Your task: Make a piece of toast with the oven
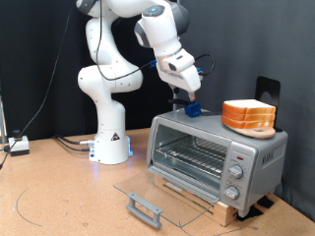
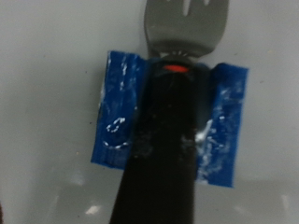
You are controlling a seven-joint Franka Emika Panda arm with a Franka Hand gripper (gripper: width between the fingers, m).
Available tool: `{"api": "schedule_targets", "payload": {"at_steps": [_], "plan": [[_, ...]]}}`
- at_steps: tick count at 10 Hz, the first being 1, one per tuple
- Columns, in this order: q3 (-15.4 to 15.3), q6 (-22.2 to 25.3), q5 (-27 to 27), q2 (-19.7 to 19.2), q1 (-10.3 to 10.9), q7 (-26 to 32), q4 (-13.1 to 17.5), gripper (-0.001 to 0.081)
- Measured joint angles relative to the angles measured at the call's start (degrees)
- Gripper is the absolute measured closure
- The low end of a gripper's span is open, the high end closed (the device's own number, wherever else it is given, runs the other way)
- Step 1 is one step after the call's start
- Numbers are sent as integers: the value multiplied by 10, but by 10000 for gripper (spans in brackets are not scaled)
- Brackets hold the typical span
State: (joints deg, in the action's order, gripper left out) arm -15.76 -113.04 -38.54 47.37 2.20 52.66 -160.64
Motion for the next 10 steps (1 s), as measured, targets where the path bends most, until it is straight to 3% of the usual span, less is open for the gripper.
{"api": "schedule_targets", "payload": {"at_steps": [10], "plan": [[-93, -53, -52, -12, 5, -34, -18, -1]]}}
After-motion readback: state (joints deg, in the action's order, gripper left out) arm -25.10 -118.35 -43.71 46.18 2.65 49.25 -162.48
